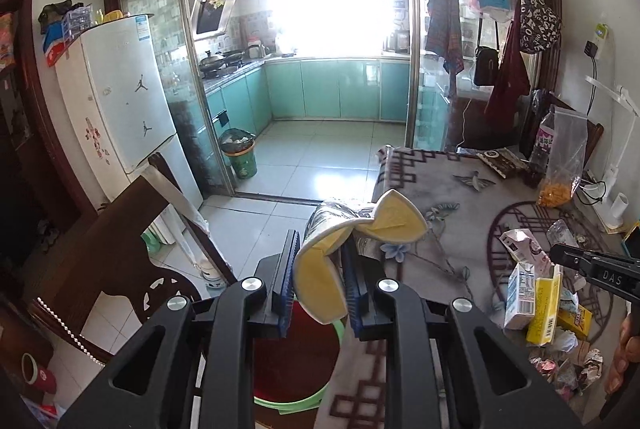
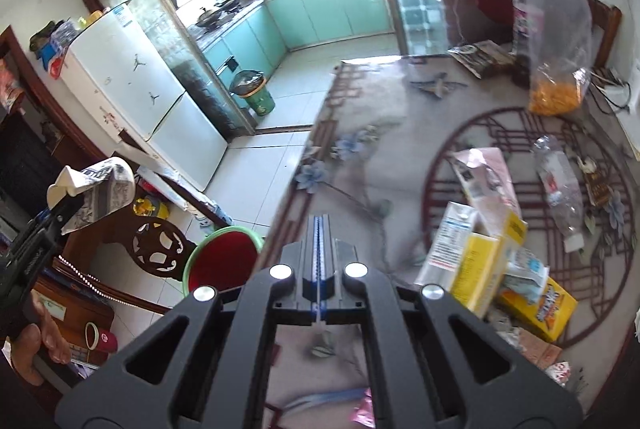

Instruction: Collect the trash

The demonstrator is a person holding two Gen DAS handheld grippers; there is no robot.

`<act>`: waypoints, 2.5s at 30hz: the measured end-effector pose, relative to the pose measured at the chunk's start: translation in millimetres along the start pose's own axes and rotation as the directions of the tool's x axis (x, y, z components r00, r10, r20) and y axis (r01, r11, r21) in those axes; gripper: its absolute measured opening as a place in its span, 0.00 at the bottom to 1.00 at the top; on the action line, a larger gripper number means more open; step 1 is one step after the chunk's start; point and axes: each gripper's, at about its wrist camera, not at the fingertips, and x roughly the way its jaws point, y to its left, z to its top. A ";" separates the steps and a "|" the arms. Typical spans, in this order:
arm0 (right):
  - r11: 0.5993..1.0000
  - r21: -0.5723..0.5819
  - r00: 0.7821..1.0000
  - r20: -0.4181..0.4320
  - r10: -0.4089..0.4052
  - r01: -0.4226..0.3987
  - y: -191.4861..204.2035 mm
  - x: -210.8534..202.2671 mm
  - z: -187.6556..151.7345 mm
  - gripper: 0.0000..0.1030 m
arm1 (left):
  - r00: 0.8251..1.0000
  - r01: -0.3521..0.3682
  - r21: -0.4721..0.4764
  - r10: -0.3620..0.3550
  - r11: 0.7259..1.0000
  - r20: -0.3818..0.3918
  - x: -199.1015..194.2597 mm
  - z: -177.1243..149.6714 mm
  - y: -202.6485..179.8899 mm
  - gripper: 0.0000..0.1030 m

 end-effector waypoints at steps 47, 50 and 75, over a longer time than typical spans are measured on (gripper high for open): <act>0.832 0.268 0.866 -0.278 -0.417 0.486 -124.6 77.0 -79.6 0.20 | 0.979 0.066 0.025 -0.060 0.998 -0.197 96.0 -27.3 39.4 0.19; 0.853 0.231 0.878 -0.233 -0.418 0.467 -112.0 64.6 -71.3 0.16 | 0.980 0.077 0.046 -0.067 0.996 -0.190 92.8 -25.3 27.8 0.19; 0.972 -0.234 0.987 -0.156 -0.035 -0.003 138.8 119.7 -10.0 0.13 | 0.976 -0.059 -0.041 0.049 0.997 -0.212 107.4 -32.5 87.4 0.19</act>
